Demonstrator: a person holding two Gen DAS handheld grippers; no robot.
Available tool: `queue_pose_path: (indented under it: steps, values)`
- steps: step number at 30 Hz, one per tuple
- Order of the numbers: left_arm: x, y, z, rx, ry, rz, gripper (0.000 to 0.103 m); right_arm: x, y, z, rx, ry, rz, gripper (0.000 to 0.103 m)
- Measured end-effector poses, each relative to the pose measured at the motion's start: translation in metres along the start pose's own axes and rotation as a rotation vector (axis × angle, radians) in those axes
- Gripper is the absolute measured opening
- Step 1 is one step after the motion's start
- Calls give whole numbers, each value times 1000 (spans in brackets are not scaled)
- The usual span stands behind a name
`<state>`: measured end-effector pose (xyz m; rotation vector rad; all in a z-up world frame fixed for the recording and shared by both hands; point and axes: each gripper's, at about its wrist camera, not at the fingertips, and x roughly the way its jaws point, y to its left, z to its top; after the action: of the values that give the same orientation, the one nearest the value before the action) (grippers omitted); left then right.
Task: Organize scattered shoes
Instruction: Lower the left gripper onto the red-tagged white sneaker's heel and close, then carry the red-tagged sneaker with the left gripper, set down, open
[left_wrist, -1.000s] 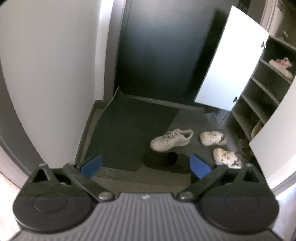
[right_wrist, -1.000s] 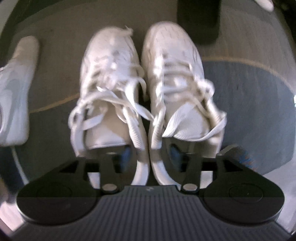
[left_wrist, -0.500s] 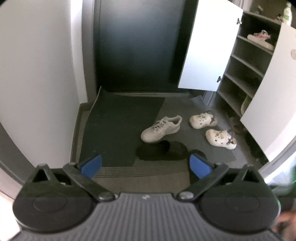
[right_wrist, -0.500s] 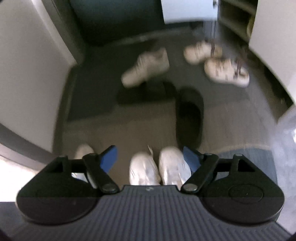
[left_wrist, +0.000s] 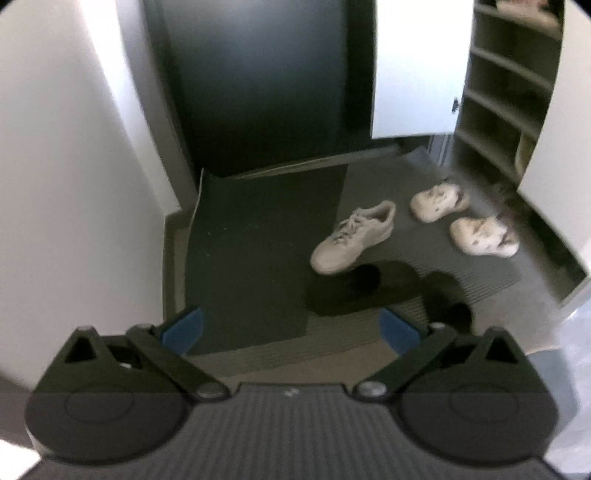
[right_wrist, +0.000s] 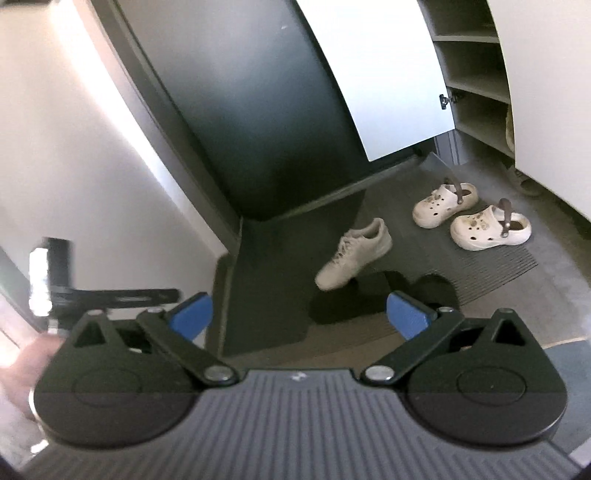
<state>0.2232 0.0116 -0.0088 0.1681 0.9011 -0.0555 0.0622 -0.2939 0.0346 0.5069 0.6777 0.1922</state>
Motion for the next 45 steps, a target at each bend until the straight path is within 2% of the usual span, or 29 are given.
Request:
queue_pose_path:
  steps: [5,8,14,16,18,21,23,24,26,30,35,40,42,45]
  values:
    - [74,-37,28,46,64,12,103,20,-34,-18,317,120,120,103]
    - [111,-58,37,101,68,17,103,30,-41,-21,383,145,96,103]
    - [190,-113,56,376,-44,-29,101,42,-28,-10,360,148,117,103]
    - [228,-131,57,484,-80,-71,100,54,-21,-5,340,164,139,103]
    - [267,-148,59,554,-103,-77,97,67,-19,-4,331,186,149,103]
    - [321,-170,65,624,-96,-70,95,91,-25,-4,364,247,131,103]
    - [357,-186,69,673,-76,-49,79,110,-38,-3,427,287,106,103]
    - [381,-196,72,700,-59,-46,76,114,-41,-3,439,296,95,103]
    - [406,-209,75,741,-42,-42,76,124,-50,0,464,314,71,103]
    - [445,-233,77,853,-61,-23,74,139,-64,6,513,324,49,103]
    - [485,-251,80,913,-34,-36,74,160,-77,14,552,347,41,103]
    - [529,-247,88,871,26,-31,74,182,-89,9,581,417,11,103]
    - [540,-241,89,854,53,-12,65,187,-95,7,606,437,-5,103]
    - [548,-237,86,818,59,5,63,189,-99,7,624,441,-20,103]
